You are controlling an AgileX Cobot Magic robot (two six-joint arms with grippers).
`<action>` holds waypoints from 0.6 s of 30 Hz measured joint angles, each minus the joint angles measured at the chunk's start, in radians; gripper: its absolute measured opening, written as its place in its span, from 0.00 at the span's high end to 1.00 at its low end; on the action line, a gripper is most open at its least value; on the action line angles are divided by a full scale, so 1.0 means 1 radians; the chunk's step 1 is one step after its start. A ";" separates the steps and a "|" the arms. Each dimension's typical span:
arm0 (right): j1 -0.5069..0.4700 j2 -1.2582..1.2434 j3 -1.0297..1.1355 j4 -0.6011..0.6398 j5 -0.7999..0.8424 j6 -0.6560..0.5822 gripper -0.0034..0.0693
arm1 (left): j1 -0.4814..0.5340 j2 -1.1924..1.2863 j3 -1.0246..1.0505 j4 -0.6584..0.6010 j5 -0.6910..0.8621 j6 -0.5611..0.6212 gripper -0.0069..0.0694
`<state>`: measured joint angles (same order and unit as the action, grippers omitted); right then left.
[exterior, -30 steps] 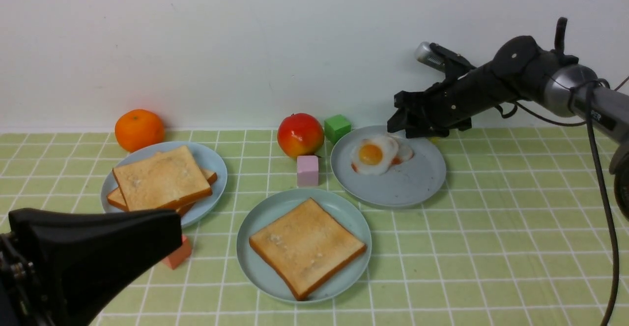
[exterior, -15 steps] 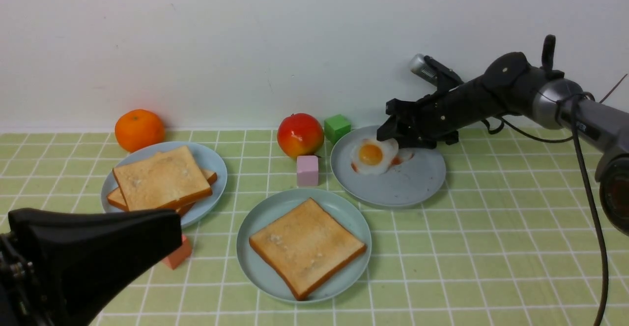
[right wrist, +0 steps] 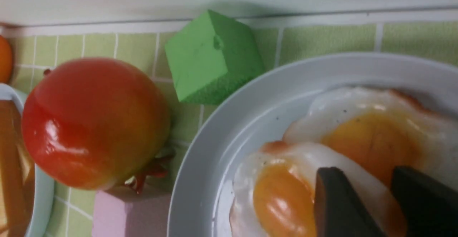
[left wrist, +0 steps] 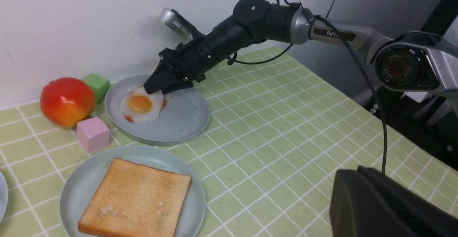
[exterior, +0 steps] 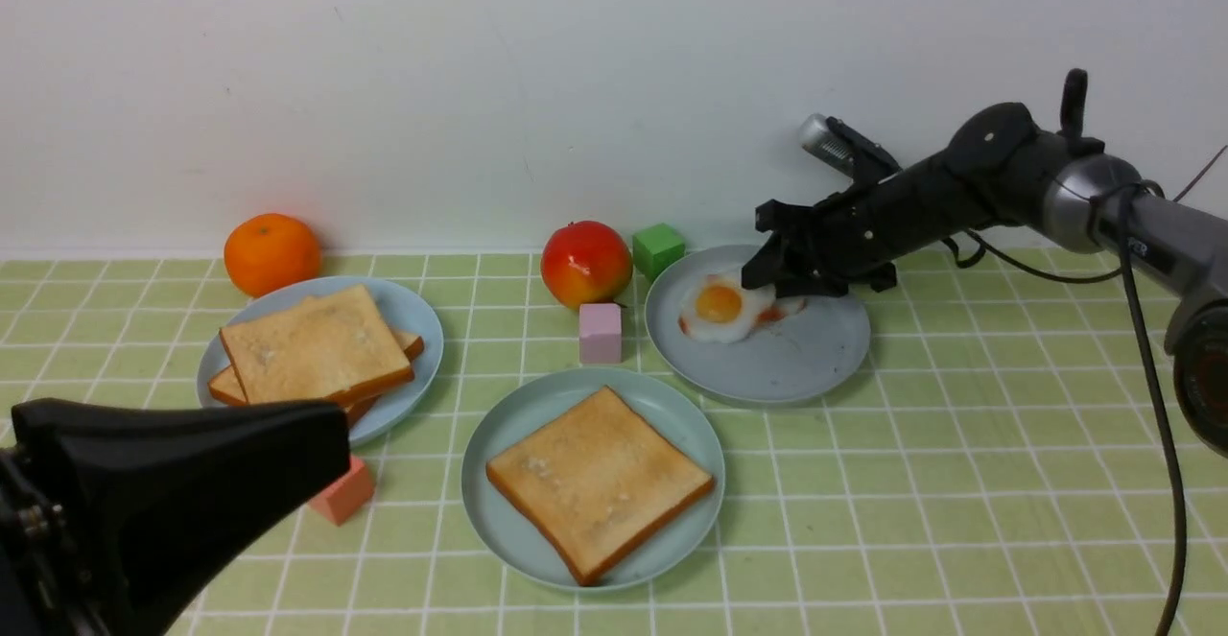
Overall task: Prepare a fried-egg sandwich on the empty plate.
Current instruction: Use the right arm to grab a fried egg, then use the right arm to place the fried egg on the slice of bread in the middle
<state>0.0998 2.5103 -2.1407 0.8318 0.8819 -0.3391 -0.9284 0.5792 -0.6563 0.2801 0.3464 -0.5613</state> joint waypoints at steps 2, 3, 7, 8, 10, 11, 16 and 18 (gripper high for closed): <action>-0.010 -0.005 -0.002 0.025 0.023 0.000 0.79 | 0.000 0.000 0.000 0.000 0.000 0.000 0.91; -0.011 -0.006 -0.002 0.032 0.027 0.000 0.81 | 0.000 0.000 0.000 0.000 0.000 0.000 0.91; -0.023 -0.032 -0.003 0.075 0.068 -0.018 0.86 | 0.000 0.000 0.001 0.000 0.001 0.000 0.91; -0.032 -0.050 -0.003 0.098 0.104 -0.036 0.86 | 0.000 0.000 0.001 0.000 0.004 0.000 0.91; -0.041 -0.072 -0.003 0.119 0.149 -0.052 0.86 | 0.000 0.000 0.001 0.000 0.018 0.000 0.91; -0.043 -0.089 -0.002 0.123 0.182 -0.062 0.86 | 0.000 0.000 0.001 0.000 0.029 0.000 0.91; -0.028 -0.212 0.018 0.126 0.318 -0.078 0.86 | 0.000 0.000 0.001 0.009 0.104 0.000 0.90; -0.011 -0.273 0.061 0.119 0.320 -0.079 0.86 | 0.000 0.000 0.001 0.020 0.123 0.000 0.90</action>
<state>0.0892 2.2377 -2.0795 0.9512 1.2016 -0.4179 -0.9284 0.5792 -0.6553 0.3003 0.4698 -0.5613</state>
